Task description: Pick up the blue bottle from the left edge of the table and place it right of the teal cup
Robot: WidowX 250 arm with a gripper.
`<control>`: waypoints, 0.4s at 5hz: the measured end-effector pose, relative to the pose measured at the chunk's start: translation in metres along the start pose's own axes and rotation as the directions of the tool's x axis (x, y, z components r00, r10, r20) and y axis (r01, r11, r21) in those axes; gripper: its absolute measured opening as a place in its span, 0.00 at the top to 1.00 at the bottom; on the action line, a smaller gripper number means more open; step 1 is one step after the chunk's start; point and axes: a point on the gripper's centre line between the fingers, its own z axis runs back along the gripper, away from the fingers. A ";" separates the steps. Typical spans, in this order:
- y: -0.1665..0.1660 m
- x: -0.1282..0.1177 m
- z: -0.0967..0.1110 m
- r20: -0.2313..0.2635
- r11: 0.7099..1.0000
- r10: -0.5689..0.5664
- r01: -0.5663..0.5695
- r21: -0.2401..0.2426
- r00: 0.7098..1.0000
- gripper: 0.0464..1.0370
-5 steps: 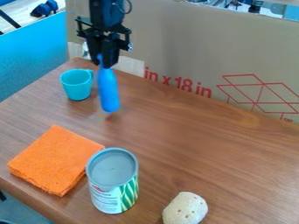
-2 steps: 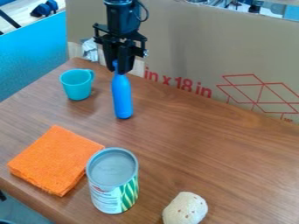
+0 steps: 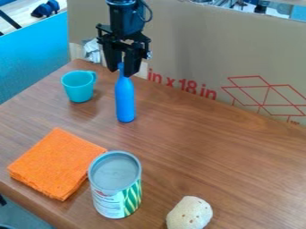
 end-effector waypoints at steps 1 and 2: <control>0.001 -0.003 -0.006 -0.002 1.000 0.003 -0.003 -0.027 1.000 0.05; 0.004 -0.007 -0.002 0.007 0.999 0.014 -0.014 -0.030 1.000 0.03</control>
